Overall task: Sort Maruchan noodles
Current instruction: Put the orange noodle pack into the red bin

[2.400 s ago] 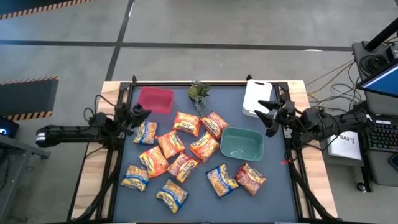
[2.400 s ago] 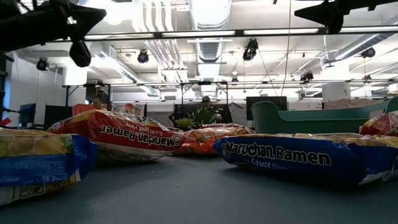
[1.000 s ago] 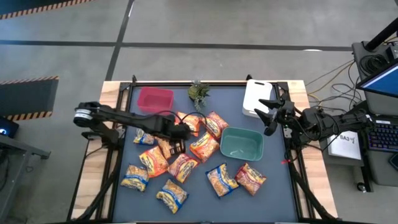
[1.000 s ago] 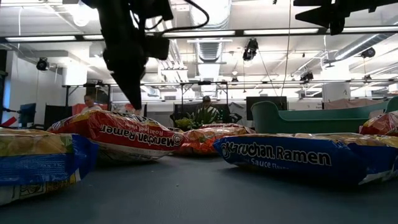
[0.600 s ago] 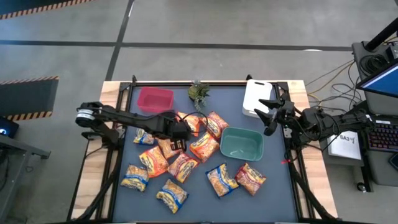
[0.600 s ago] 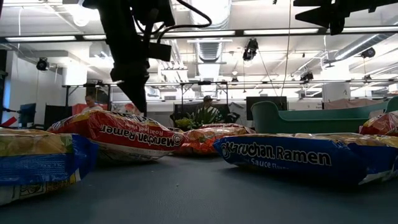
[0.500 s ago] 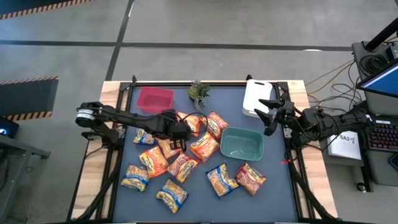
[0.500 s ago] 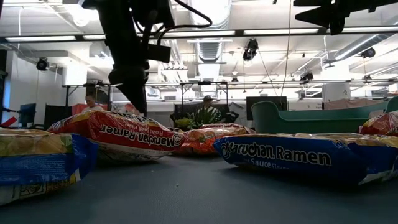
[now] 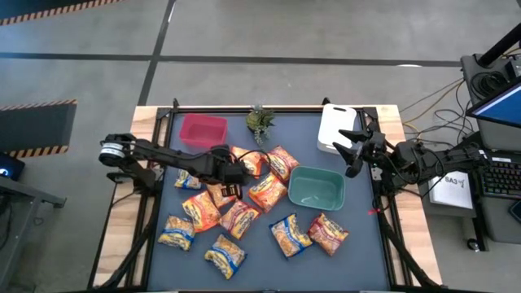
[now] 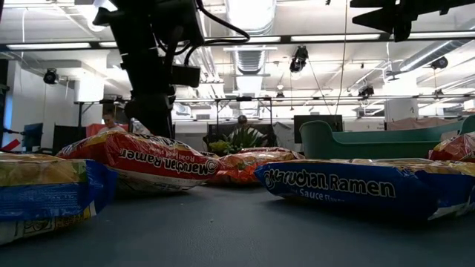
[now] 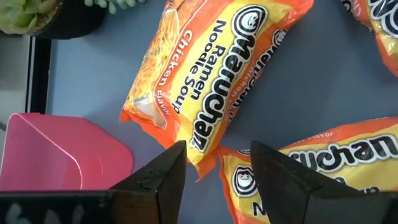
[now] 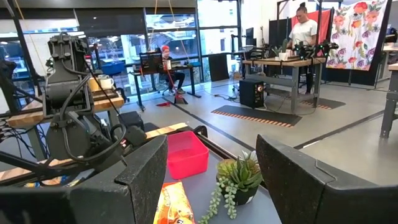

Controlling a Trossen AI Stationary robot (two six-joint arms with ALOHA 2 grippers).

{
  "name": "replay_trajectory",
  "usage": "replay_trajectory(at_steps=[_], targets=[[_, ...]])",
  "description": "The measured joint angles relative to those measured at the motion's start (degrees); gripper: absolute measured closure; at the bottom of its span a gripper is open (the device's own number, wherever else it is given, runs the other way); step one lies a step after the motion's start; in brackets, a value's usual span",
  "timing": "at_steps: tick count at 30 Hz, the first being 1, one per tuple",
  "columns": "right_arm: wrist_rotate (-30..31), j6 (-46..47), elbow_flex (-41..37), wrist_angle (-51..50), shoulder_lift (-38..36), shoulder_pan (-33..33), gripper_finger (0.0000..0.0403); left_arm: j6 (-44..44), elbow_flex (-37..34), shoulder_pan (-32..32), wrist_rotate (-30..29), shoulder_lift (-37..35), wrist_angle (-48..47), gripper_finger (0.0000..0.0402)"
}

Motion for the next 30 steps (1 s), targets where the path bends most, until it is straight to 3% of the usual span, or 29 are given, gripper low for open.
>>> replay_trajectory(at_steps=[12,30], targets=[[0.00,0.00,0.00,0.00,0.00,0.00,0.0170,2.49,-1.19,0.07,-1.48,-0.02,4.66,0.0240],[-0.01,-0.46,-0.01,0.01,0.00,0.00,0.0170,4.46,-11.78,1.56,-3.24,-0.02,20.26,0.0240]])
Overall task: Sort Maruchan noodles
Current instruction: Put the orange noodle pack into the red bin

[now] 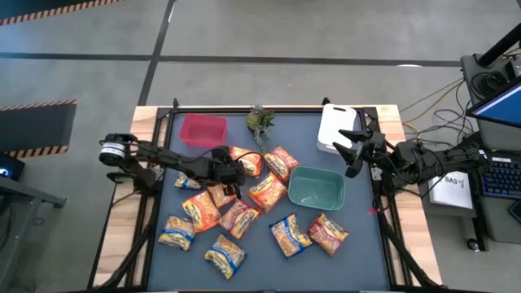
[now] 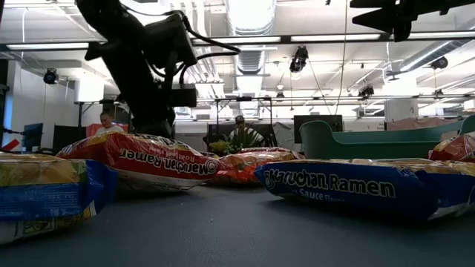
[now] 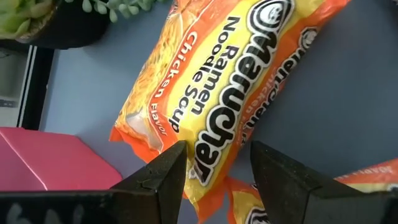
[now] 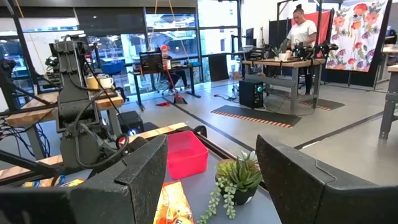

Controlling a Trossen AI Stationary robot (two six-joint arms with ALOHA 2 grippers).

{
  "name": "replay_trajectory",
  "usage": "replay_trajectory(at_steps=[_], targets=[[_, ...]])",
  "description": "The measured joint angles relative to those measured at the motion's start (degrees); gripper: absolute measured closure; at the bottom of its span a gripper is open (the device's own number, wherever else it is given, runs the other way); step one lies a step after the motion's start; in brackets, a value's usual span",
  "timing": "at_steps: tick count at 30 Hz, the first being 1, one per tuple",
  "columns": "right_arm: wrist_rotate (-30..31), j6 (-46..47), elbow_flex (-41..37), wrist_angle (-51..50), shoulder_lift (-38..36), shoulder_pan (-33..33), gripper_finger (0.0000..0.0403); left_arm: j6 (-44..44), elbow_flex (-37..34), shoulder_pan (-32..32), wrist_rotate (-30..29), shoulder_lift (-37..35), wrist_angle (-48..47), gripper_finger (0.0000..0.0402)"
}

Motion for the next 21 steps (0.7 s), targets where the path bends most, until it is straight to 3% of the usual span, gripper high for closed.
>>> replay_trajectory(at_steps=[12,21], targets=[[0.01,-0.38,-0.01,-0.01,0.00,0.00,0.0170,-0.99,-3.78,0.40,-1.87,0.00,6.42,0.0252],[0.01,-0.59,-0.01,-0.01,0.00,0.00,0.0170,-2.17,-3.88,0.38,-3.16,-0.01,6.34,0.0348]])
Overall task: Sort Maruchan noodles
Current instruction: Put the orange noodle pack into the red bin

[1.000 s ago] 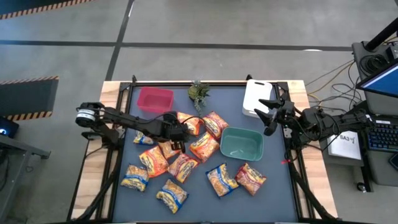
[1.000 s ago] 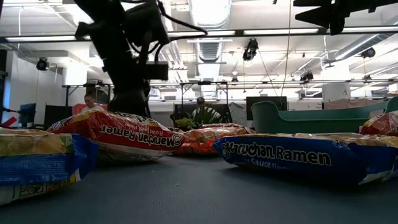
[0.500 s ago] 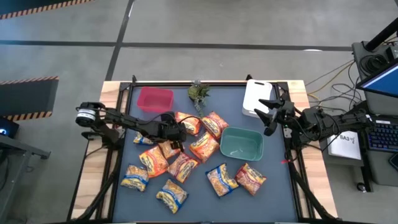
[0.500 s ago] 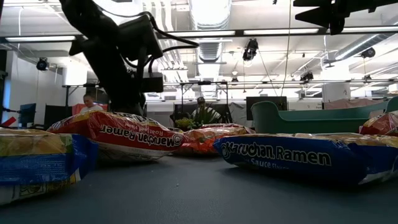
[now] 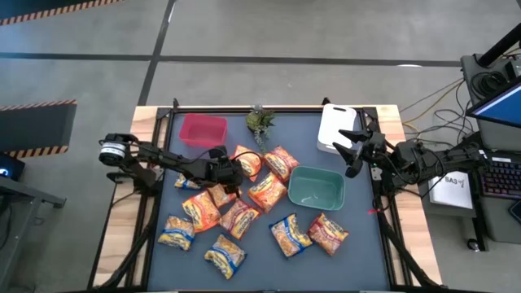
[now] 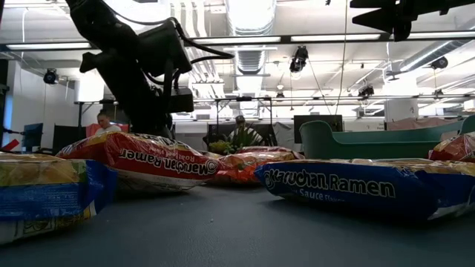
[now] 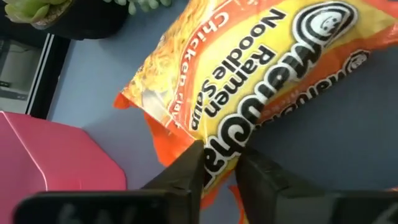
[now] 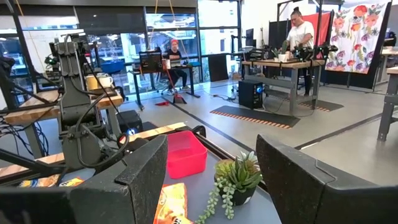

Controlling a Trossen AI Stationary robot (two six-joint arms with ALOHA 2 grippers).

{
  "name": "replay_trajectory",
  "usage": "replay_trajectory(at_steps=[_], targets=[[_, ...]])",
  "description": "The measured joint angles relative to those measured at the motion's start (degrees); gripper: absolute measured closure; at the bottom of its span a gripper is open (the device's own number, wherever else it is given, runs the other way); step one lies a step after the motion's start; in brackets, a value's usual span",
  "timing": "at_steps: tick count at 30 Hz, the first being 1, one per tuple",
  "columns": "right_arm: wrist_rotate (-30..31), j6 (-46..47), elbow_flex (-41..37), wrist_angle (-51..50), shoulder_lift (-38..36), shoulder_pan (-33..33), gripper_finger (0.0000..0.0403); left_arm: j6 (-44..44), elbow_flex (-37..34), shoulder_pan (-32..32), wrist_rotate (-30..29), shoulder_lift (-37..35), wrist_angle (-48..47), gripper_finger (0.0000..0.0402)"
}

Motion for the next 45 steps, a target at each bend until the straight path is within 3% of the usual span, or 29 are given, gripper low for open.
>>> replay_trajectory(at_steps=[5,25,36,45], targets=[[0.00,-0.01,0.00,0.00,0.00,-0.01,0.0170,-0.68,0.00,0.00,0.04,0.01,0.01,0.0396],[0.00,0.00,0.00,-0.18,0.01,-0.01,0.0170,-0.66,8.25,-0.52,0.26,-1.87,-13.25,0.0401],[0.00,0.09,0.00,-0.87,0.02,-0.02,0.0170,-2.38,10.84,-3.79,0.22,-4.98,-16.75,0.0401],[0.00,0.04,0.00,-0.97,0.02,-0.02,0.0170,-4.38,16.14,-6.14,-0.08,-7.08,-25.29,0.0401]])
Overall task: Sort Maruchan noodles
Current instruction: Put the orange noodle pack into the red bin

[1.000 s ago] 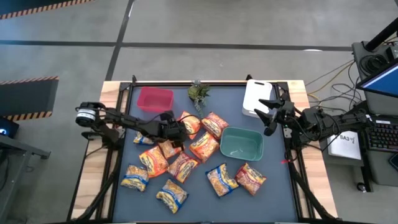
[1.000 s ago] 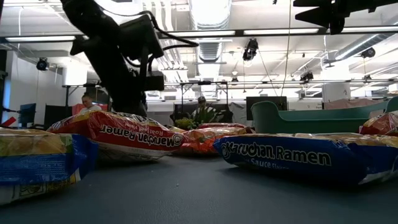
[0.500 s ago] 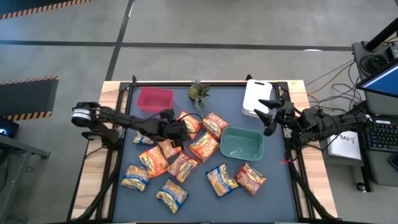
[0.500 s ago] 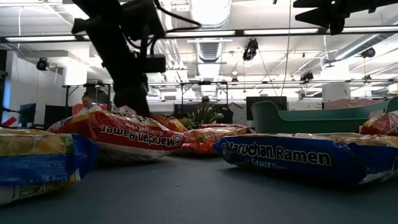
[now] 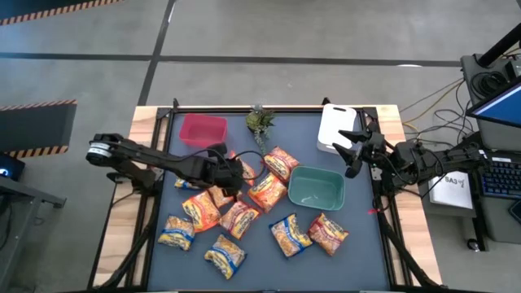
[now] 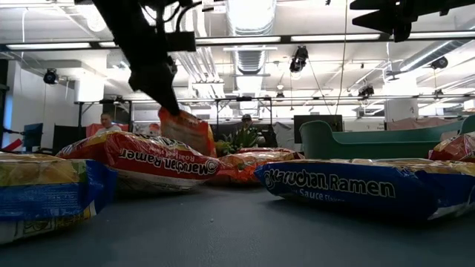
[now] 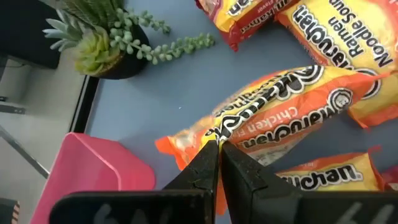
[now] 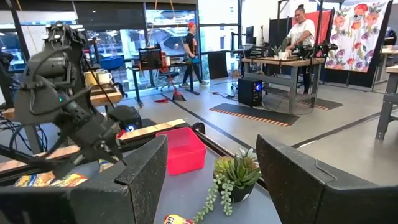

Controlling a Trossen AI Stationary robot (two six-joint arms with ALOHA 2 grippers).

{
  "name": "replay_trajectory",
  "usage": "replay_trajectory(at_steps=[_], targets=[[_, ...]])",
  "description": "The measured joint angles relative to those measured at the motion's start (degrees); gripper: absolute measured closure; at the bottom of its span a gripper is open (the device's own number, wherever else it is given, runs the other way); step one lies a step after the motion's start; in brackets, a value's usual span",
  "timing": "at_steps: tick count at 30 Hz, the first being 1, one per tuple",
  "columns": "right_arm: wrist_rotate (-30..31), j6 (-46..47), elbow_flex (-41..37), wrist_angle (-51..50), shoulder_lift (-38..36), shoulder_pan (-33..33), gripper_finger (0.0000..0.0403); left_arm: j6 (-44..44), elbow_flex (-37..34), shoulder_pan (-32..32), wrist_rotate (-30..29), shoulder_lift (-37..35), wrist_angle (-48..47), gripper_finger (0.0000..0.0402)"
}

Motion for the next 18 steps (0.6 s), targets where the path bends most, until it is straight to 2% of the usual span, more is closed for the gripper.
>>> replay_trajectory(at_steps=[10,14,18], targets=[[0.00,-0.02,0.00,-0.21,0.00,0.01,0.0170,-4.37,10.22,-2.30,2.35,-0.08,-16.40,0.0401],[0.00,0.00,0.00,-0.23,0.00,0.00,0.0170,-8.68,13.68,-2.45,6.02,-0.12,-22.40,0.0401],[0.00,-0.01,0.00,-0.25,0.00,0.00,0.0170,-10.15,13.84,-2.70,10.64,-0.16,-22.30,0.0401]])
